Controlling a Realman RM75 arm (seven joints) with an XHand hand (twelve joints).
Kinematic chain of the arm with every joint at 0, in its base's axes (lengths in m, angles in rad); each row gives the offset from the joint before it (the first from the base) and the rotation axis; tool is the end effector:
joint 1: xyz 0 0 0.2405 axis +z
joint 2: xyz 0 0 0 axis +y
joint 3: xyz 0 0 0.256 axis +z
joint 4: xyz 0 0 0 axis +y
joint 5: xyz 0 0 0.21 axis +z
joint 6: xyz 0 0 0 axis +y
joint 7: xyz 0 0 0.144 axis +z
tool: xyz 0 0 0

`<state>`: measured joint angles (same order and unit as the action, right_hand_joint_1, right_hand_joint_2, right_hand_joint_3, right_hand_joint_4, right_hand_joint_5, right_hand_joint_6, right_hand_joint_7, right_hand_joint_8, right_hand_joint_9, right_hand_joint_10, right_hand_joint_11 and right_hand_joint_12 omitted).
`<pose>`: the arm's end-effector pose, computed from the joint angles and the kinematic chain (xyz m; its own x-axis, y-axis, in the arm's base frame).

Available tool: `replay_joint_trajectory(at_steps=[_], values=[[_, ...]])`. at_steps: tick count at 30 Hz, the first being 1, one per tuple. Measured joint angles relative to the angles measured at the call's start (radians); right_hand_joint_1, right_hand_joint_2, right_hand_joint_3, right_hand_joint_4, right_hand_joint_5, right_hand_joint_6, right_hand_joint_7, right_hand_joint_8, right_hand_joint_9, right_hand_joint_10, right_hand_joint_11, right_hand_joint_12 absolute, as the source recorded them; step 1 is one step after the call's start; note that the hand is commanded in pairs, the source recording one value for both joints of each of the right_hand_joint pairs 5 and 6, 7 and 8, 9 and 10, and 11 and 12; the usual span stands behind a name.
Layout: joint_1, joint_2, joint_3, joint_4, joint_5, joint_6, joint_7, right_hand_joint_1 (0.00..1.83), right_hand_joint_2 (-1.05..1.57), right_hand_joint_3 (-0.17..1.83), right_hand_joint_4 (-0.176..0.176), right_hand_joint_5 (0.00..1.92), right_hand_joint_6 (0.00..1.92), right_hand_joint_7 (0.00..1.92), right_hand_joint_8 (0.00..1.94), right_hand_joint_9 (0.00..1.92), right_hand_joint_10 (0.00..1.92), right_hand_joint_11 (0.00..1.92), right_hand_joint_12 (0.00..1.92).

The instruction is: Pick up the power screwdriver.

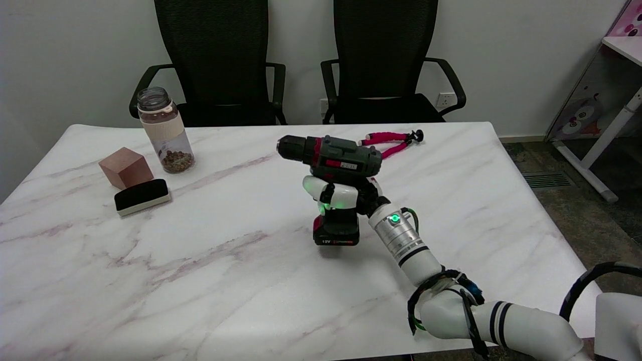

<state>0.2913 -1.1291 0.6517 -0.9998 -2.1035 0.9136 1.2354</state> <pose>-0.3148 -0.3545 0.2491 0.0063 -0.1577 0.9875 -0.9751 -0.2197 -0.0289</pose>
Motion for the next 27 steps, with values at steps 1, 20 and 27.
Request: replay_joint_trajectory(at_steps=[1, 20, 27], values=[[0.002, 0.0, 0.001, -0.001, 0.0, -0.003, 0.0, 0.93, 0.56, 0.82, 0.176, 1.54, 1.54, 1.54, 1.54, 1.92, 1.92, 1.92, 1.92], [0.075, 0.001, 0.002, -0.015, 0.0, -0.072, 0.003, 0.91, 0.63, 0.79, 0.176, 1.73, 1.73, 1.73, 1.73, 1.92, 1.92, 1.92, 1.92], [0.092, 0.002, 0.001, -0.018, 0.0, -0.095, 0.003, 0.9, 0.64, 0.79, 0.176, 1.74, 1.74, 1.74, 1.74, 1.92, 1.92, 1.92, 1.92]])
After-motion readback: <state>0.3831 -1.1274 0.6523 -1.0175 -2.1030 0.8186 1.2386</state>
